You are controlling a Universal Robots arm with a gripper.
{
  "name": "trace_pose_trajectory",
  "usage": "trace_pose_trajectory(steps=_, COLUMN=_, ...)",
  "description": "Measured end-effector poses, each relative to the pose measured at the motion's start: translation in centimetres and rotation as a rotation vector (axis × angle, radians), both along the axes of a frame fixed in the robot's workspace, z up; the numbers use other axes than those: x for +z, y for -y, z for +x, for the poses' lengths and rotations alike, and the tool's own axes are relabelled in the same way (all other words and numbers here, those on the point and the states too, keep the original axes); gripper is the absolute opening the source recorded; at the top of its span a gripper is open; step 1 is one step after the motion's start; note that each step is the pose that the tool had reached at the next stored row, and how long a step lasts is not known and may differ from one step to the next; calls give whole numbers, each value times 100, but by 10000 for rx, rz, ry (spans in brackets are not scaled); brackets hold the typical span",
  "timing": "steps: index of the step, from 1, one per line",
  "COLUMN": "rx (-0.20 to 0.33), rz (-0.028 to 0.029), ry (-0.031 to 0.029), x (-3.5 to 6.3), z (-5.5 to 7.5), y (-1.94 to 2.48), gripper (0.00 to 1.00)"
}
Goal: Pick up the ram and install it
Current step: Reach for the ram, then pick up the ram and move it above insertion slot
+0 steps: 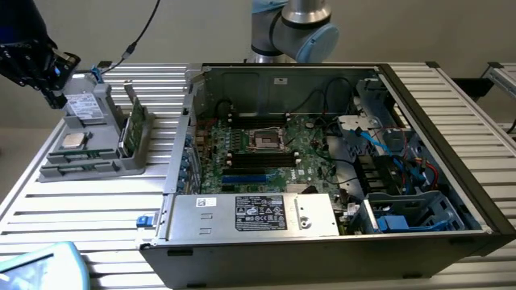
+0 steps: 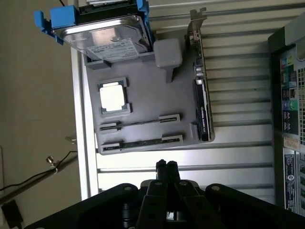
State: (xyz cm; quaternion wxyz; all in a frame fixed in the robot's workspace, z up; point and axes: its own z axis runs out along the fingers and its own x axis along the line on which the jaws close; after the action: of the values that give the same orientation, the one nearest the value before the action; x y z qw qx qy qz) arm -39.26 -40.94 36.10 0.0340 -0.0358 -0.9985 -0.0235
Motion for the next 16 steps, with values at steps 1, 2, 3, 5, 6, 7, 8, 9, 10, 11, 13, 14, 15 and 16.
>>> trace_pose_trajectory(steps=1, rx=1, rz=-1, ry=-17, x=-9, z=-20, y=6, gripper=11)
trace_pose_trajectory(steps=2, rx=3, rz=0, ry=-32, x=-19, z=-38, y=11, gripper=11)
trace_pose_trajectory(steps=3, rx=4, rz=0, ry=-48, x=-27, z=-55, y=14, gripper=11)
trace_pose_trajectory(steps=5, rx=4, rz=1, ry=-52, x=-31, z=-60, y=15, gripper=11)
trace_pose_trajectory(steps=6, rx=5, rz=0, ry=-53, x=-31, z=-60, y=15, gripper=11)
trace_pose_trajectory(steps=7, rx=4, rz=0, ry=-54, x=-30, z=-61, y=15, gripper=11)
trace_pose_trajectory(steps=8, rx=4, rz=0, ry=-54, x=-30, z=-61, y=15, gripper=11)
trace_pose_trajectory(steps=9, rx=4, rz=0, ry=-54, x=-30, z=-61, y=15, gripper=11)
trace_pose_trajectory(steps=10, rx=4, rz=0, ry=-54, x=-30, z=-61, y=15, gripper=11)
trace_pose_trajectory(steps=11, rx=4, rz=0, ry=-54, x=-30, z=-61, y=15, gripper=11)
trace_pose_trajectory(steps=13, rx=4, rz=0, ry=-54, x=-30, z=-61, y=15, gripper=11)
trace_pose_trajectory(steps=14, rx=4, rz=0, ry=-54, x=-30, z=-61, y=15, gripper=11)
trace_pose_trajectory(steps=15, rx=4, rz=0, ry=-53, x=-31, z=-61, y=15, gripper=11)
trace_pose_trajectory(steps=16, rx=4, rz=0, ry=-54, x=-30, z=-61, y=15, gripper=11)
